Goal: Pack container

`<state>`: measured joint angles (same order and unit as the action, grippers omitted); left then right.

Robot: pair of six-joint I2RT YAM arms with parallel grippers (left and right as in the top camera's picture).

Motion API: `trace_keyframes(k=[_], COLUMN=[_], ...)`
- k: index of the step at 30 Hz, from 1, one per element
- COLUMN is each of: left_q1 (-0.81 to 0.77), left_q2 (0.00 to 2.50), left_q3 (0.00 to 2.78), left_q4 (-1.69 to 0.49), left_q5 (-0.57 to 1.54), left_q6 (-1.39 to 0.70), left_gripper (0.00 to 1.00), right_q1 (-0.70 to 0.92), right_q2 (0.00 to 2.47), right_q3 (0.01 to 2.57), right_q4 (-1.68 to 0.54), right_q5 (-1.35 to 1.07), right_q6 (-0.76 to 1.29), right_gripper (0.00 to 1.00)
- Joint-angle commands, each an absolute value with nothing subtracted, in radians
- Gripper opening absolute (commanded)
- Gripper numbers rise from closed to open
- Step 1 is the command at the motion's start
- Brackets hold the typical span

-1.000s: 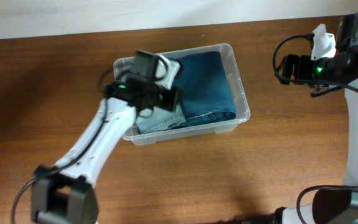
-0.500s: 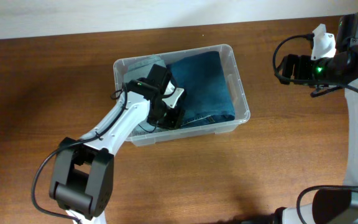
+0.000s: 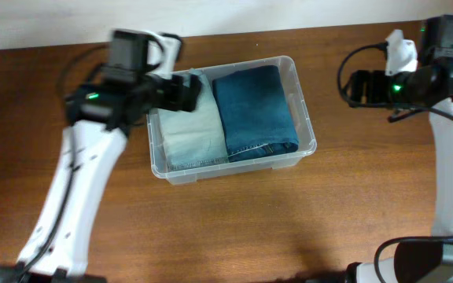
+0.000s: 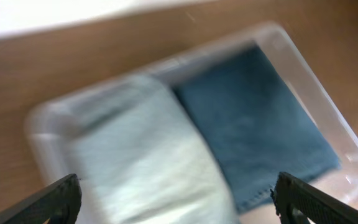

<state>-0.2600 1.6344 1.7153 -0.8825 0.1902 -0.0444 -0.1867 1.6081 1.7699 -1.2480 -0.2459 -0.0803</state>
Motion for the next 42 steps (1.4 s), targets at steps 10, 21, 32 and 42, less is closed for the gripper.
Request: trace_keyframes(k=[10, 21, 32, 42], left_q1=[0.016, 0.118, 0.121, 0.121], left_q2=[1.703, 1.68, 1.204, 0.777], left_q3=[1.705, 1.692, 1.184, 0.749], left_q4=[-0.912, -1.036, -0.757, -0.586], left_q5=[0.107, 0.018, 0.022, 0.01], left_q6=[-0.055, -0.062, -0.063, -0.062], left_gripper=[0.99, 0.99, 0.99, 0.99], right_q1=[-0.044, -0.048, -0.046, -0.046], right_q2=[1.617, 1.583, 1.269, 0.727], right_q3=[1.77, 1.77, 1.495, 0.888], right_q4=[-1.05, -1.155, -1.011, -0.785], right_q5=[-0.179, -0.162, -0.115, -0.071], right_q6=[-0.103, -0.097, -0.097, -0.096], right_gripper=[0.98, 0.98, 0.98, 0.98])
